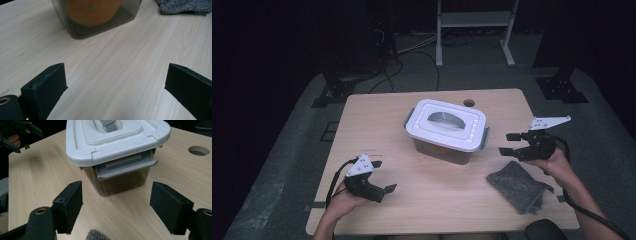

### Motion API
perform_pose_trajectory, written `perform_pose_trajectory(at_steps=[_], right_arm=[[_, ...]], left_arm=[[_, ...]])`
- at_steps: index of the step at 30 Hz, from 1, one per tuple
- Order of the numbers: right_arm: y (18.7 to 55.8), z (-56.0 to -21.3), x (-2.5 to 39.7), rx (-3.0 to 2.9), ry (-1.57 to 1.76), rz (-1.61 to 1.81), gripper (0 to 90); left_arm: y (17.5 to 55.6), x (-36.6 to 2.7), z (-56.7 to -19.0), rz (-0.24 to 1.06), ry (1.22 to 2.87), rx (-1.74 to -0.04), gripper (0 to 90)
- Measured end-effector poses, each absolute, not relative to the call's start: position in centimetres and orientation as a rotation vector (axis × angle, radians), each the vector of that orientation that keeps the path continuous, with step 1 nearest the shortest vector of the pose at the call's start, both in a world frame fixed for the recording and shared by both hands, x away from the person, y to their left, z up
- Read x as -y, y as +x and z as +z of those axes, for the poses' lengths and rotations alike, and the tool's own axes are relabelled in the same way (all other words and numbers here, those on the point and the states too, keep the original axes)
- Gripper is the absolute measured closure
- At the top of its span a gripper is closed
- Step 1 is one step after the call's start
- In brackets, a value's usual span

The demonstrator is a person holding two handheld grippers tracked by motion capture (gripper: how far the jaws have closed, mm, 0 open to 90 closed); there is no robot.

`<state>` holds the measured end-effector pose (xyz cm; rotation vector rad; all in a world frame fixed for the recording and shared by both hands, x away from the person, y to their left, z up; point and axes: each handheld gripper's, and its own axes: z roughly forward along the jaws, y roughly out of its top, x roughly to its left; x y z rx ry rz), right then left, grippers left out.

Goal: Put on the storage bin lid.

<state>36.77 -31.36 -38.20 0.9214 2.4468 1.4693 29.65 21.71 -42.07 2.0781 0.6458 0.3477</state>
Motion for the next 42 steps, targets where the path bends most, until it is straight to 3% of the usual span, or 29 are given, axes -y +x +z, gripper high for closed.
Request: perform_pose_trajectory(at_steps=[42], right_arm=[[33.3,-42.6,32.7,-2.415,1.01,1.504,24.7]], left_arm=[[29.5,-21.4,-42.1,0.354,2.091,-0.636,2.5]])
